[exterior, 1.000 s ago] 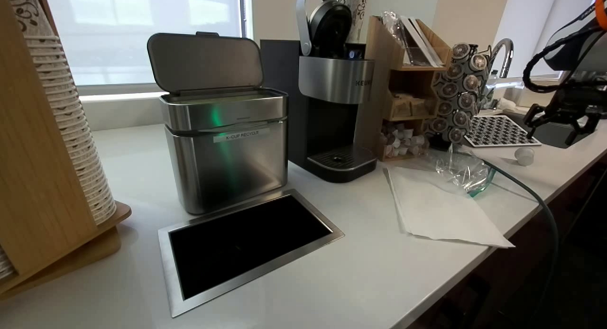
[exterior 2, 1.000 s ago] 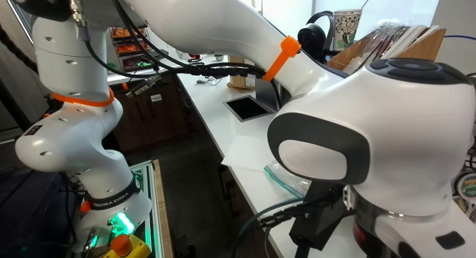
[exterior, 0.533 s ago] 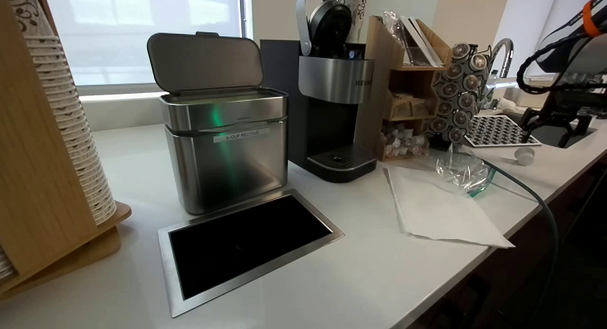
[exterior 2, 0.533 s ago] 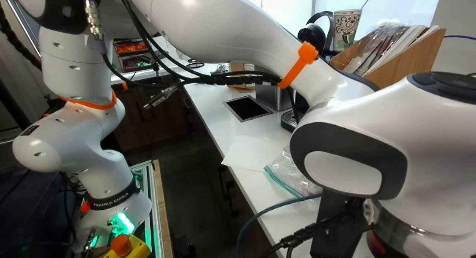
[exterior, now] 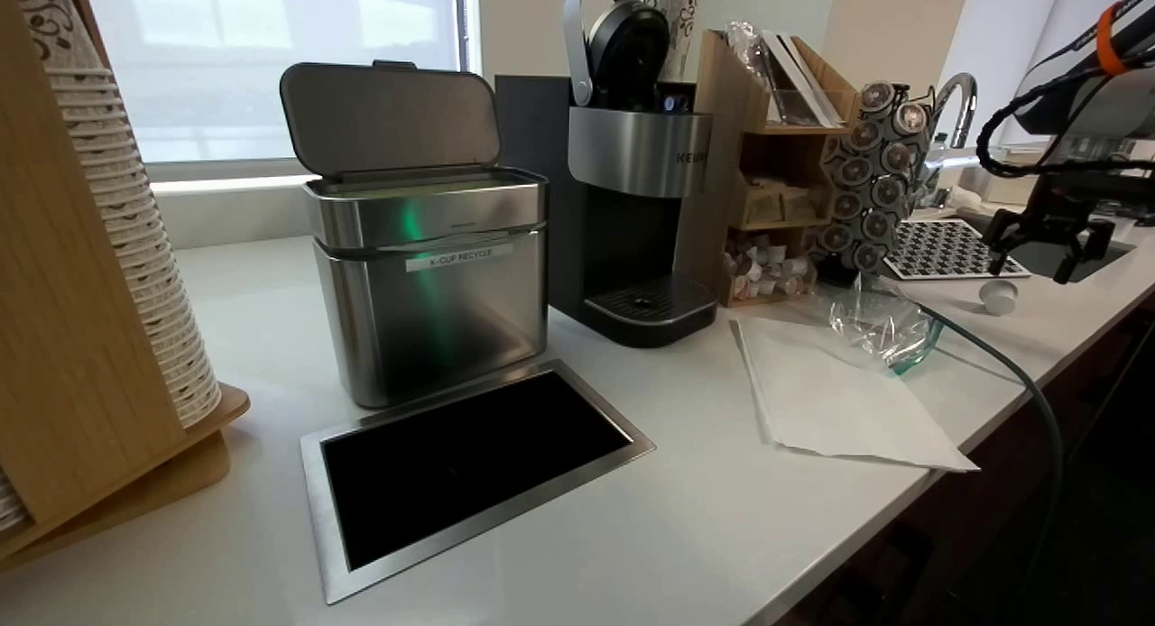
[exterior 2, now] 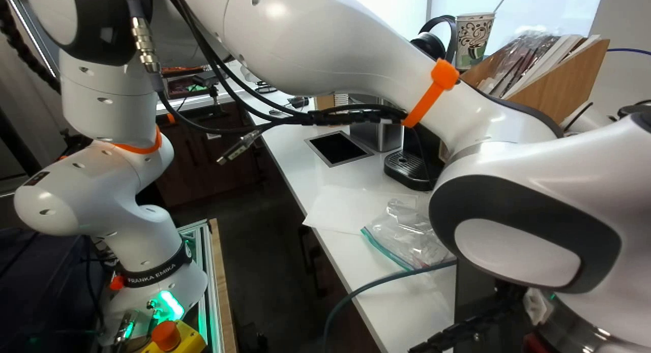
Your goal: Put the white object upright
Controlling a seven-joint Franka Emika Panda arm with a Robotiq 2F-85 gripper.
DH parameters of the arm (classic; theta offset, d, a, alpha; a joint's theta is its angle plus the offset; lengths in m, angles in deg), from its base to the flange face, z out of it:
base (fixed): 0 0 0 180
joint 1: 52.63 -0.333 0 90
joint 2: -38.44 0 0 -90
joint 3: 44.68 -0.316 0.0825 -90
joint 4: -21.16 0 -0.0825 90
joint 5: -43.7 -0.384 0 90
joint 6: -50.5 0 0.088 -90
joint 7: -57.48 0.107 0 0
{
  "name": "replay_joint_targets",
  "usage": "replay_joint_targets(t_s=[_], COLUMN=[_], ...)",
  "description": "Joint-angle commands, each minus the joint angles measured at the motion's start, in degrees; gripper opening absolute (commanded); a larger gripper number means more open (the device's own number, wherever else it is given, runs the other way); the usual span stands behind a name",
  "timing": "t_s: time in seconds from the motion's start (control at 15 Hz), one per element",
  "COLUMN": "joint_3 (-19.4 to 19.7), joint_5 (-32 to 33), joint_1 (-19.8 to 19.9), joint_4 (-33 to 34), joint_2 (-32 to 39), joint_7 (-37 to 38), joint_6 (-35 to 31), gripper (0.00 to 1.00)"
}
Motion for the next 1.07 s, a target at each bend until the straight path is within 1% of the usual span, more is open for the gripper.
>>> replay_joint_targets(t_s=[0.0,0.13,0.4,1.0], joint_3=[-2.2,-2.9,-4.4,-6.2], joint_5=[-0.9,-1.2,-2.4,-5.1], joint_1=[2.7,3.6,5.2,7.1], joint_4=[5.0,7.0,10.2,14.4], joint_2=[3.0,4.2,6.5,10.0], joint_7=[-1.5,-1.2,-0.5,2.9], joint_6=[5.1,7.0,8.7,11.1], gripper=[1.00,1.00,1.00,1.00])
